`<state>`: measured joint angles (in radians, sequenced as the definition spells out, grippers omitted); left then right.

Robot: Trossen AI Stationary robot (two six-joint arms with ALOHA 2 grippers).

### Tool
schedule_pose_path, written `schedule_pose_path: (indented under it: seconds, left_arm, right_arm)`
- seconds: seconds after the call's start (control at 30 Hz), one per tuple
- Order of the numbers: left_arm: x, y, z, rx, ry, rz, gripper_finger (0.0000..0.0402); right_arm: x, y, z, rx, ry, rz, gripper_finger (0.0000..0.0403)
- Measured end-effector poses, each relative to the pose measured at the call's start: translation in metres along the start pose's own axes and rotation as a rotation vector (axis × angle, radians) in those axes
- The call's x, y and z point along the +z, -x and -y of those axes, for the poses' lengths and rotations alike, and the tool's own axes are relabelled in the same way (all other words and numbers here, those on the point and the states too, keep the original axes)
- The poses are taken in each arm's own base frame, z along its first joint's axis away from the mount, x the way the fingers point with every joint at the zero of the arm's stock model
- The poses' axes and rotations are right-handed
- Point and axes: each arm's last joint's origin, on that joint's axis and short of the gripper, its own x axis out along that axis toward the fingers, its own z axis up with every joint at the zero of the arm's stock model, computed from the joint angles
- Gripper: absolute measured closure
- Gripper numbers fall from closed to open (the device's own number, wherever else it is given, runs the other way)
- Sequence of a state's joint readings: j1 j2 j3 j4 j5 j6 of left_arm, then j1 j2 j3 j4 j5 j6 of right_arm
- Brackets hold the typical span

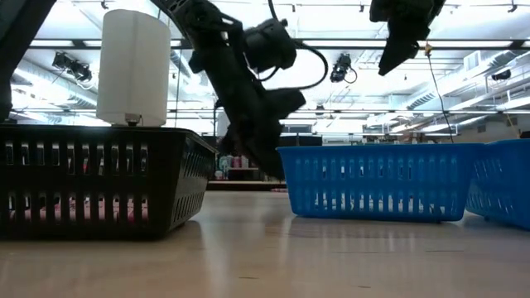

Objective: Sort crayons
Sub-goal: Put the black crayon into the right blue bin

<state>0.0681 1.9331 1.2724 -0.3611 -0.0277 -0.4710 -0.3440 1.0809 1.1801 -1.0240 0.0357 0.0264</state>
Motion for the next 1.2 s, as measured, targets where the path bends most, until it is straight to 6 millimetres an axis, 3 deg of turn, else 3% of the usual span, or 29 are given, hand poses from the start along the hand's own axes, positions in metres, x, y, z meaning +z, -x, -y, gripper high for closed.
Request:
schedule_pose_path:
  seconds: [0.17, 0.3, 0.53, 0.83, 1.2]
  left_arm:
    - [0.008, 0.022, 0.005, -0.034, -0.058, 0.064, 0.0388]
    - [0.011, 0.035, 0.006, -0.043, -0.069, 0.089, 0.0388]
    - [0.024, 0.059, 0.017, -0.093, -0.119, 0.252, 0.0388]
    - [0.057, 0.086, 0.031, -0.249, -0.087, 0.653, 0.0388]
    - [0.085, 0.110, 0.021, -0.280, -0.064, 0.988, 0.0388]
  right_arm:
    - [0.000, 0.000, 0.000, 0.001, -0.023, -0.004, 0.0217]
    - [-0.002, -0.006, -0.003, 0.098, -0.026, 0.001, 0.0217]
    - [0.009, -0.020, -0.010, 0.285, -0.087, 0.262, 0.0217]
    - [0.025, -0.005, -0.016, 0.316, -0.090, 0.581, 0.0217]
    - [0.030, 0.018, -0.008, 0.295, -0.166, 0.754, 0.0217]
